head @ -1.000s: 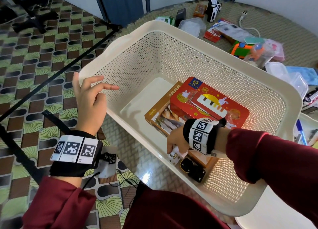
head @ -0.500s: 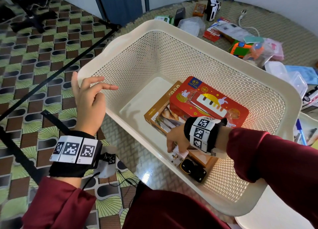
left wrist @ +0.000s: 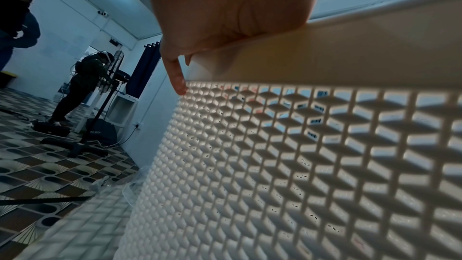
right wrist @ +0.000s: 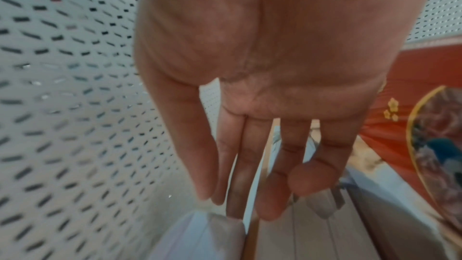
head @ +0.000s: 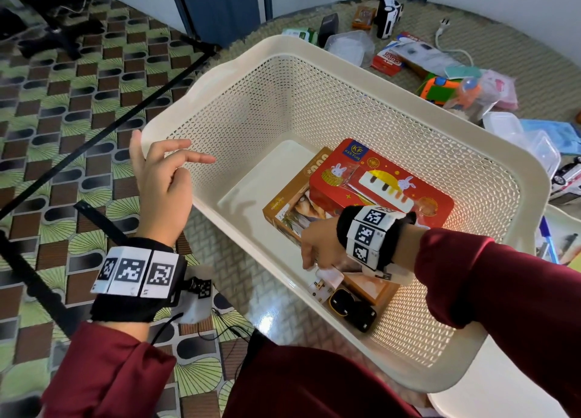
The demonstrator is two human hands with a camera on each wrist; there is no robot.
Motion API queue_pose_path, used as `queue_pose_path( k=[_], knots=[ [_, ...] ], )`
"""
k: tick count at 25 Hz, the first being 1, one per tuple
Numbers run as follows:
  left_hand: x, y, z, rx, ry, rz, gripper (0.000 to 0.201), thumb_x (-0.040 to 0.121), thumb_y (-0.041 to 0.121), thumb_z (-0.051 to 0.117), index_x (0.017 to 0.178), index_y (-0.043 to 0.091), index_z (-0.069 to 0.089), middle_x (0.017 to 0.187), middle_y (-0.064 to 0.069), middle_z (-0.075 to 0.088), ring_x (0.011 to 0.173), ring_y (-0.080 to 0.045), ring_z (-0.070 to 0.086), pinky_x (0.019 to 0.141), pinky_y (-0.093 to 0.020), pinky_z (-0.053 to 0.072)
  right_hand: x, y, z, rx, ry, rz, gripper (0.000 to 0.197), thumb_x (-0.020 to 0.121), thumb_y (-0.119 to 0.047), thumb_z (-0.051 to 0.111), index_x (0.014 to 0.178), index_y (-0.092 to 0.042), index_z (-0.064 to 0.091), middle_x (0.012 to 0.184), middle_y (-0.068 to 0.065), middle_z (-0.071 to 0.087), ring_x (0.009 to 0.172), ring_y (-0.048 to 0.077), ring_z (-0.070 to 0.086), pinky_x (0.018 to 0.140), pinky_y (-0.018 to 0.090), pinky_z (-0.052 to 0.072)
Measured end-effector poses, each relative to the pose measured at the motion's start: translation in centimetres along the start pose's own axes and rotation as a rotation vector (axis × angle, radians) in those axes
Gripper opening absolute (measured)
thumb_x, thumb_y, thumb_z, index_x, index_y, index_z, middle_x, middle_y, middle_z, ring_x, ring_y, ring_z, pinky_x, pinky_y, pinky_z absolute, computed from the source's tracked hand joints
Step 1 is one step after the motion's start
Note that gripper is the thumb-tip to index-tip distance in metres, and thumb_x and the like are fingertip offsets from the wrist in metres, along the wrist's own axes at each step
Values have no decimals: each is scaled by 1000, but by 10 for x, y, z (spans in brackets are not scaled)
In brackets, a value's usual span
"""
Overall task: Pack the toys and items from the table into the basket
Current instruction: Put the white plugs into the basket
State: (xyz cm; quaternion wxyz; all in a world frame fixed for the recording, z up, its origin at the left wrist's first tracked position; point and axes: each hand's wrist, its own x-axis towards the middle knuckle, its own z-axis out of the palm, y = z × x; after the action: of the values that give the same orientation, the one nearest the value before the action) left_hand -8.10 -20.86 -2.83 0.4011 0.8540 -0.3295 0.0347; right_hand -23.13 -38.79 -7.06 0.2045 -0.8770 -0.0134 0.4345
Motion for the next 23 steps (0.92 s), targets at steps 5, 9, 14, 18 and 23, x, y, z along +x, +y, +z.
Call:
queue_pose_path(
  k=[5,9,14,18,23],
  knots=[
    [-1,2,0,-28,-13,-71,48,86,-9,33,94,22,69,125,1,53,146,-21,3,109,-16,-5,1,2,-14,140,116,-3,29,86,-5,56,112,-11,67,111,10,68,105,22,62,90,33,52],
    [2,2,-1,27,-9,-52,48,85,-7,33,91,26,68,124,2,53,145,-24,6,112,-33,-3,-12,-3,-32,221,294,-25,28,88,-3,50,109,-10,68,108,4,67,99,15,60,78,21,48],
    [3,12,-7,69,-59,-118,37,88,-3,41,96,19,70,134,1,48,145,-19,2,105,-41,4,-38,-9,-54,198,493,37,30,88,-8,44,107,-15,67,107,2,66,99,18,61,89,32,50],
    [14,18,-16,161,-129,-131,21,81,20,63,102,26,65,136,-2,44,142,-22,13,109,-50,9,-72,-24,-68,170,664,75,28,89,-12,48,109,-17,67,107,2,64,96,14,56,87,24,45],
    [29,48,-29,-28,-202,107,22,80,31,65,101,25,64,117,4,47,125,-21,41,107,-32,22,-131,-50,-73,158,864,189,29,89,-12,49,111,-18,68,79,-9,57,71,5,48,70,17,34]
  ],
)
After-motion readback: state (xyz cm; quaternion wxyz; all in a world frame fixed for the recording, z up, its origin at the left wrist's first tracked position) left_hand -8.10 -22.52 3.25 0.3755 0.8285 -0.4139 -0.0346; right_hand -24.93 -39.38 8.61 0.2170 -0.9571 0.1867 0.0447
